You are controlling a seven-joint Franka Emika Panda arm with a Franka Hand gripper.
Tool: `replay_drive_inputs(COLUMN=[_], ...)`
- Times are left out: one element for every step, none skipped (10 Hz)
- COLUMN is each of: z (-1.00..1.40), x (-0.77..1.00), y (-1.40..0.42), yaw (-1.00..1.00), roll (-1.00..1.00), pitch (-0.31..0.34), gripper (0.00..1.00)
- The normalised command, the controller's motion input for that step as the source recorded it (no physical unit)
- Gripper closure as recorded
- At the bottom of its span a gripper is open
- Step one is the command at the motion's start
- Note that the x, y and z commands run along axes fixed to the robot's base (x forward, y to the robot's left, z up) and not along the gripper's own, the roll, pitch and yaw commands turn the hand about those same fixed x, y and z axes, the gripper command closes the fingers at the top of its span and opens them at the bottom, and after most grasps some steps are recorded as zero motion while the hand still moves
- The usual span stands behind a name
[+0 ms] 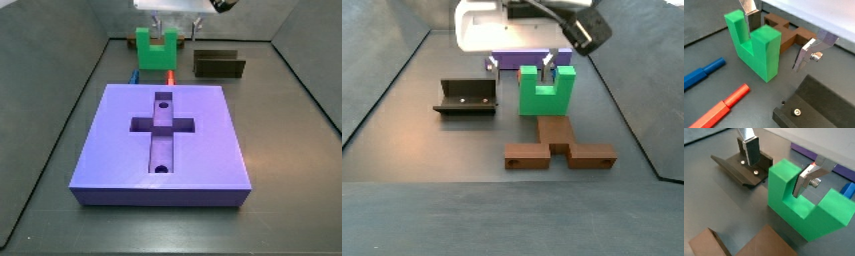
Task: Pick up the green object. Move up. Move to above the board. Insert the green object.
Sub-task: Pick up the green object.
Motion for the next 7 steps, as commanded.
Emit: replay_drive_inputs(z=[-0.28,-0.15,0.00,0.00,-0.09,-0.03,0.00], x=[0.00,0.05,0.12,0.00,-0.01,0.00,0.00], y=[0.00,-0.03,-0.18,0.00,0.14,0.04,0.00], yaw=[0.00,0.00,0.00,0.00,-0.02,0.00,0.00], roll=[0.00,0.00,0.03,-0.01,0.00,0.00,0.00], pitch=[0.000,0.019,0.044,0.000,0.000,0.000,0.000], gripper=[0.00,0.00,0.00,0.00,0.00,0.00,0.00])
